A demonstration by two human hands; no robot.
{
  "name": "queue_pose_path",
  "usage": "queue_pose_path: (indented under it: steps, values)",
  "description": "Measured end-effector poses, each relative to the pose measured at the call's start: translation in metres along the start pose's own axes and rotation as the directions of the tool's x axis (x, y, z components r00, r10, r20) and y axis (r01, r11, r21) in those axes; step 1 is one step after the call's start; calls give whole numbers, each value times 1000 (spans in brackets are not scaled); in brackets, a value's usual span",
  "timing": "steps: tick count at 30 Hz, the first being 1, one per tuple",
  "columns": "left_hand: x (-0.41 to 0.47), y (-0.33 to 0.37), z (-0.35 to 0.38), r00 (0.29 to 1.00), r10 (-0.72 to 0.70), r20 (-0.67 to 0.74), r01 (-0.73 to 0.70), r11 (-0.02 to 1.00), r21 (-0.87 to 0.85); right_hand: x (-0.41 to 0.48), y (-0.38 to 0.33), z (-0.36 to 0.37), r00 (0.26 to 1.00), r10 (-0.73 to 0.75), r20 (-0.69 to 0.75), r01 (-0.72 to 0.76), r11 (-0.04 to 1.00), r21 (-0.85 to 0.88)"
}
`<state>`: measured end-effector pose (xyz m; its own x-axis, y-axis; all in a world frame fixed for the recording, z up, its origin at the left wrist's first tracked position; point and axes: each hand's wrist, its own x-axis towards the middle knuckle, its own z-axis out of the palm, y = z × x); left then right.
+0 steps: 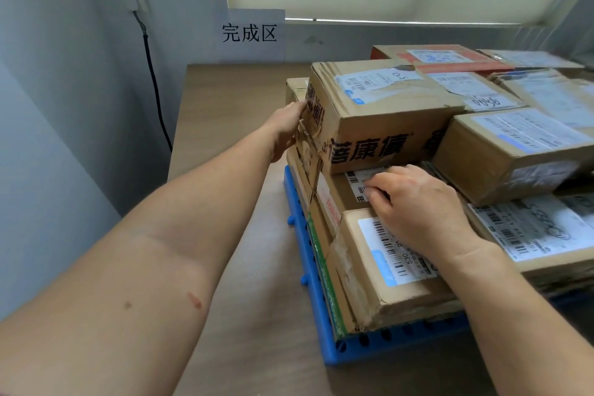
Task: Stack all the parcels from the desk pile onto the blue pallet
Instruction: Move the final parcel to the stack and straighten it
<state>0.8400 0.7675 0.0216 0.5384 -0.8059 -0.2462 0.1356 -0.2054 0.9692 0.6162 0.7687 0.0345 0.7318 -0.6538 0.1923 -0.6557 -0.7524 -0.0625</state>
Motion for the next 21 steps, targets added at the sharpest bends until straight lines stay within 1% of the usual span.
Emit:
queue_pose_path:
  steps: [4, 9, 12, 14, 18, 21]
  values:
    - [-4, -3, -3, 1000, -24, 8, 24, 998, 63, -11, -1, -10, 999, 5, 46, -6, 999, 35]
    - [-18, -9, -5, 999, -45, 16, 43, 993, 107, -39, 13, -25, 975, -7, 224, 0, 999, 32]
    - [-26, -3, -1, 1000, -6, 13, 5, 993, 118, -45, 16, -27, 948, -23, 318, 19, 1000, 18]
    - [-27, 1, 2, 1000, 16, 7, -16, 993, 116, -46, 17, -25, 943, -39, 330, 33, 999, 24]
    - [-22, 1, 5, 1000, 5, 19, -7, 993, 116, -45, 19, -21, 944, -30, 328, 23, 999, 25]
    - [-21, -6, 3, 1000, 5, -25, -2, 994, 107, -46, 22, -19, 948, -43, 314, 30, 999, 45]
